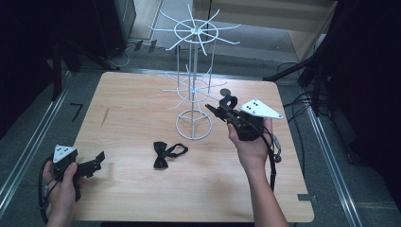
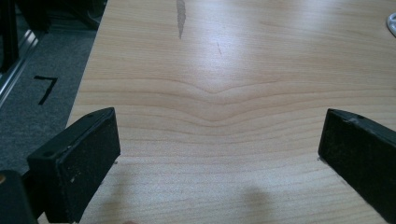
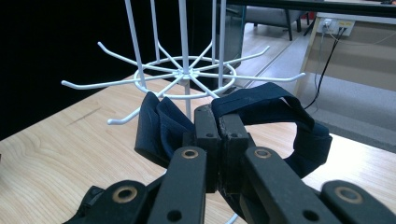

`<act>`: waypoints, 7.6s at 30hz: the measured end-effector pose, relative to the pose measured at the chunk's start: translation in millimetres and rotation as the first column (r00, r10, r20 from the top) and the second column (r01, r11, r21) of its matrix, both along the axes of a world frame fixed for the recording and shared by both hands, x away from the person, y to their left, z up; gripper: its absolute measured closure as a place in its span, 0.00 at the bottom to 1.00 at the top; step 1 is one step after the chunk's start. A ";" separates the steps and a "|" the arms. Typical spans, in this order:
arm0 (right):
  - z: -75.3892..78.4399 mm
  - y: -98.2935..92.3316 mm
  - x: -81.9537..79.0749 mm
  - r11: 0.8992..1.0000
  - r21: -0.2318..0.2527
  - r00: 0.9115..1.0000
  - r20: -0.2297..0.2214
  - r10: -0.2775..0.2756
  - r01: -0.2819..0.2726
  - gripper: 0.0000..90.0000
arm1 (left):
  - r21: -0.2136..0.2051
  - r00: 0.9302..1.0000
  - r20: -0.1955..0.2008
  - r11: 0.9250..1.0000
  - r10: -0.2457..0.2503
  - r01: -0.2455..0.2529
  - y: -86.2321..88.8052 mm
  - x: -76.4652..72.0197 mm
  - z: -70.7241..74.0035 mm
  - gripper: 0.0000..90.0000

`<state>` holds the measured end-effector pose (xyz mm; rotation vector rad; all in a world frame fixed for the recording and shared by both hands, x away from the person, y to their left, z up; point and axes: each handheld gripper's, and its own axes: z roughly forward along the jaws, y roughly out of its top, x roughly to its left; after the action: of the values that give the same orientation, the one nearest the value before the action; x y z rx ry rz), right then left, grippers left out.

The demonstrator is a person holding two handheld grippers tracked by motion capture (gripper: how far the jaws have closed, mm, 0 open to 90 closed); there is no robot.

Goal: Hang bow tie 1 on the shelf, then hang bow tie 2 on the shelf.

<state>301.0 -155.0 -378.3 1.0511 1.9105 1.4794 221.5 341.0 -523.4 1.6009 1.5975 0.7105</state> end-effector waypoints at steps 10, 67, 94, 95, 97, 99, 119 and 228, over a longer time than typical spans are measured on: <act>-6.0 10.2 9.2 1.000 -0.025 1.000 -0.020 0.011 -0.011 1.00 | -0.001 1.000 -0.001 1.000 0.000 0.000 0.1 0.1 0.0 0.00; -58.7 10.9 -4.3 0.999 -0.023 0.994 -0.103 -0.038 0.036 0.45 | -0.005 1.000 -0.002 1.000 -0.001 0.001 1.0 0.2 -0.1 0.00; -108.3 40.4 -15.2 1.000 -0.016 0.976 -0.216 0.008 -0.012 0.52 | -0.009 1.000 -0.003 1.000 0.003 -0.003 2.2 0.2 0.0 0.00; -109.8 42.3 -14.6 1.000 -0.017 0.975 -0.220 0.011 -0.015 0.52 | -0.007 1.000 -0.003 1.000 0.002 -0.002 2.3 0.0 0.0 0.00; -112.6 45.7 -13.4 1.000 -0.017 0.974 -0.227 0.016 -0.020 0.53 | -0.006 1.000 -0.002 1.000 0.002 -0.002 2.2 -0.2 0.1 0.00; -115.3 49.0 -12.2 1.000 -0.018 0.973 -0.230 0.017 -0.022 0.55 | -0.009 1.000 -0.001 1.000 0.004 -0.004 2.4 -0.1 0.0 0.00; -133.7 72.5 -0.8 0.999 -0.013 0.957 -0.286 0.046 -0.051 0.65 | -0.012 1.000 0.001 1.000 0.004 -0.004 2.4 -0.1 -0.1 0.00; -27.3 34.6 -38.0 0.998 -0.046 0.999 0.016 -0.041 0.041 0.99 | 0.000 1.000 -0.005 1.000 -0.005 0.005 0.3 -0.1 0.1 0.00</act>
<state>263.0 -120.4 -405.6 1.0495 1.8929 1.4097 221.4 341.2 -523.3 1.6075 1.5964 0.7043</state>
